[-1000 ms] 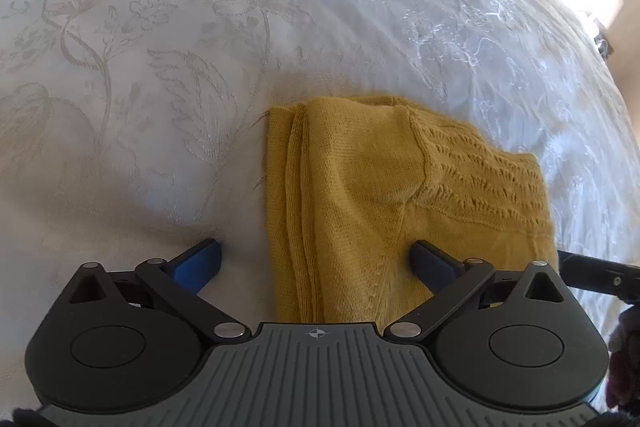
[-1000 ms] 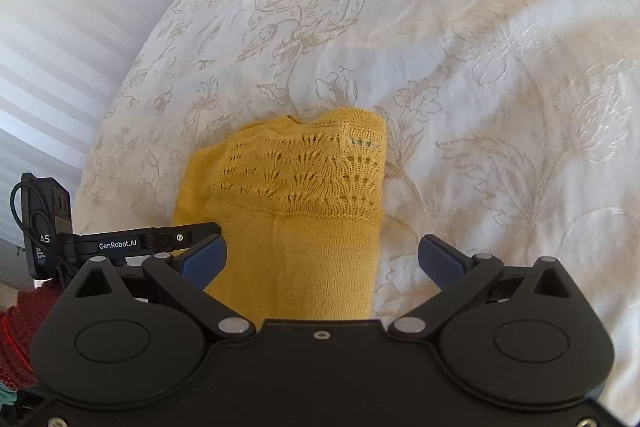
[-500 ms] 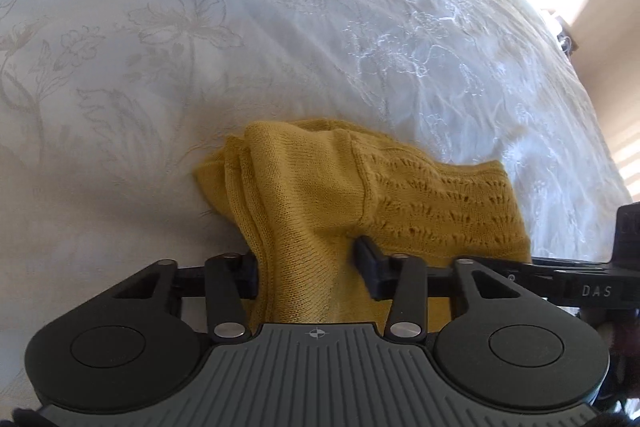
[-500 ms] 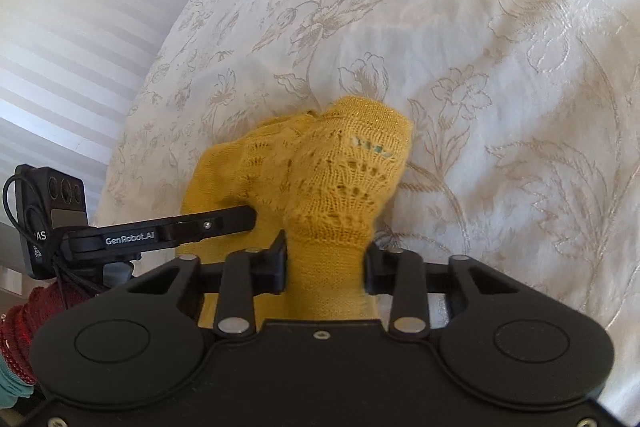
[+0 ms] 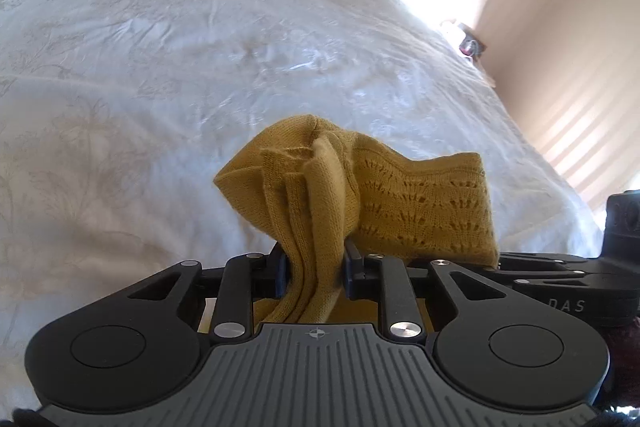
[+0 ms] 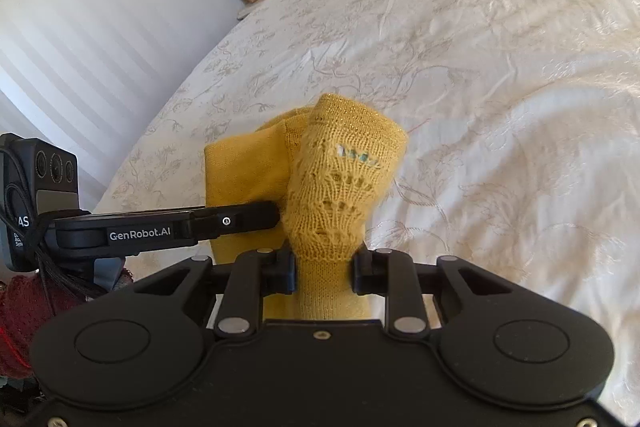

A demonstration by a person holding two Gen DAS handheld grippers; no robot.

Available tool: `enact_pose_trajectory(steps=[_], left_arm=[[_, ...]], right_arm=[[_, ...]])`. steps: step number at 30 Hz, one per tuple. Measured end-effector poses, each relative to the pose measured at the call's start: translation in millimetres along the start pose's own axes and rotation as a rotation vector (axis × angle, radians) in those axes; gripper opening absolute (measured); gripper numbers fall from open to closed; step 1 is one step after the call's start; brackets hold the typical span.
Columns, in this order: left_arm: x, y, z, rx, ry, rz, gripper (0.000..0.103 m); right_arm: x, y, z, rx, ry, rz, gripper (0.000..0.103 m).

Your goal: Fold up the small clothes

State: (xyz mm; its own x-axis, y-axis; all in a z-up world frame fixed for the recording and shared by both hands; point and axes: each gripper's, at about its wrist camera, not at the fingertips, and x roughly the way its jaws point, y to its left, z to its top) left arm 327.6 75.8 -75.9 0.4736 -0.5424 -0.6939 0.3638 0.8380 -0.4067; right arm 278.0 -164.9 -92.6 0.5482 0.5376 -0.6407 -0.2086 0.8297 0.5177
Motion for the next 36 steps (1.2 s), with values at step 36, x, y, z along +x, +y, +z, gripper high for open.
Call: enact_pose_trajectory(steps=[36], left_arm=[[19.7,-92.0,-133.3,0.169,0.206,0.18,0.063]], right_arm=[[-73.5,-47.3,-114.3,-0.003,0.182,-0.209,0.075]])
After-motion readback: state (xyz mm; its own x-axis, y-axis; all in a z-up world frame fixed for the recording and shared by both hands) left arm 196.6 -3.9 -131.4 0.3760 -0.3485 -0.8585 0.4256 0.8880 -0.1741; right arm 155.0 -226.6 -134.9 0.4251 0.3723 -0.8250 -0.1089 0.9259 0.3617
